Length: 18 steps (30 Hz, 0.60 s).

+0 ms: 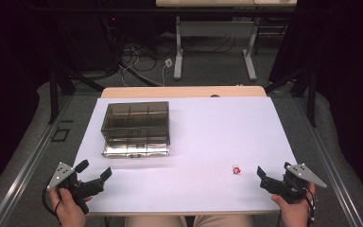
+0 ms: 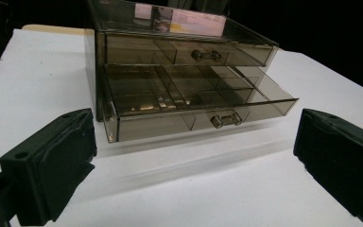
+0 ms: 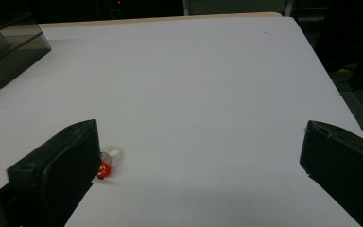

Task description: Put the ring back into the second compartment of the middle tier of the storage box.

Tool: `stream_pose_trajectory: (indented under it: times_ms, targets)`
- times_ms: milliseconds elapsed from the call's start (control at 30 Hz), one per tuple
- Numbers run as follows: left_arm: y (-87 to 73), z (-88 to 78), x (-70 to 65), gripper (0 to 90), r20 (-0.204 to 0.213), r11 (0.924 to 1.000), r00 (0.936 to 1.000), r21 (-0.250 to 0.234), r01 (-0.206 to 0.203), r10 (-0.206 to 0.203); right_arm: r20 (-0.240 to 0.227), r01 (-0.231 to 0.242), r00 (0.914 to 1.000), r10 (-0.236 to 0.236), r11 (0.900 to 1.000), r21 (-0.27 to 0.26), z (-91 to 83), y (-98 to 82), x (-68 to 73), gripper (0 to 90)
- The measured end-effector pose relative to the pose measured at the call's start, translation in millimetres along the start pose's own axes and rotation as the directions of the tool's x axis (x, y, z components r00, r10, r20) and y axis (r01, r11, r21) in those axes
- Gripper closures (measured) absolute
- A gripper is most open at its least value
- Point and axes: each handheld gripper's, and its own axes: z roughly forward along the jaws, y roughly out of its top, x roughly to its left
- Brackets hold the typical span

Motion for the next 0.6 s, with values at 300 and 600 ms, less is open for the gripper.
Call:
stream_pose_trajectory:
  times_ms: [300, 600]
  targets:
    - [-1.0, 1.7, -0.9, 0.2, 0.005, 0.9998, 1.0, 0.019, -0.004, 0.004, -0.014, 0.063, 0.998, -0.062, 0.998, 0.021, 2.7, 2.1, 13.9, 3.0]
    - [0.1, 1.0, -6.1, 0.1, -0.003, 0.9995, 0.9998, 0.022, -0.022, 0.022, -0.061, 0.134, 0.9894, -0.131, 0.99, 0.044, 0.8, 2.6, 33.6, 15.8]
